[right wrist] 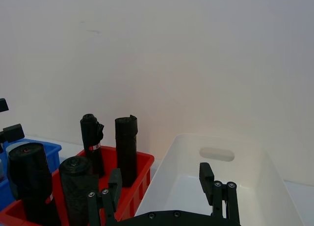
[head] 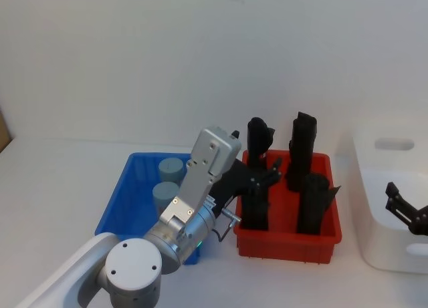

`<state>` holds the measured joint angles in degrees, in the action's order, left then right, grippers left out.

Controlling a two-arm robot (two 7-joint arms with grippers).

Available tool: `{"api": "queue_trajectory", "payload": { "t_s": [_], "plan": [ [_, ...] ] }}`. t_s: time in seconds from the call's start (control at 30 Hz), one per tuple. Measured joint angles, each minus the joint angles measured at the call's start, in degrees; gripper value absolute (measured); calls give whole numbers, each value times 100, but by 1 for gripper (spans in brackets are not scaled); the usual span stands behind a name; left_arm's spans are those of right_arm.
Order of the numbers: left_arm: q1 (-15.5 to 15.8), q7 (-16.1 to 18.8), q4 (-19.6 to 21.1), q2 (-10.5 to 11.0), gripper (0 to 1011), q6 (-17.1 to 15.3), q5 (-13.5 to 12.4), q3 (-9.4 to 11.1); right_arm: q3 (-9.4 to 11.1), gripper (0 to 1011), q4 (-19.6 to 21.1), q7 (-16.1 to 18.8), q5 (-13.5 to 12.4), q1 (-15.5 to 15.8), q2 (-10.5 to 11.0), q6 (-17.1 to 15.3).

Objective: Pick the cotton swabs from the blue box and place them into the white box.

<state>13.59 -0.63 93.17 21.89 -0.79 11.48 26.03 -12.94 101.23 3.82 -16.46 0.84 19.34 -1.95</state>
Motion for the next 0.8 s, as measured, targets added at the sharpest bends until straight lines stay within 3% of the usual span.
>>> {"api": "queue_trajectory", "payload": {
  "t_s": [0.8],
  "plan": [
    [0,0,0,0,1004,0,0,0,0,1001,0,0,0,0,0,0]
  ]
}}
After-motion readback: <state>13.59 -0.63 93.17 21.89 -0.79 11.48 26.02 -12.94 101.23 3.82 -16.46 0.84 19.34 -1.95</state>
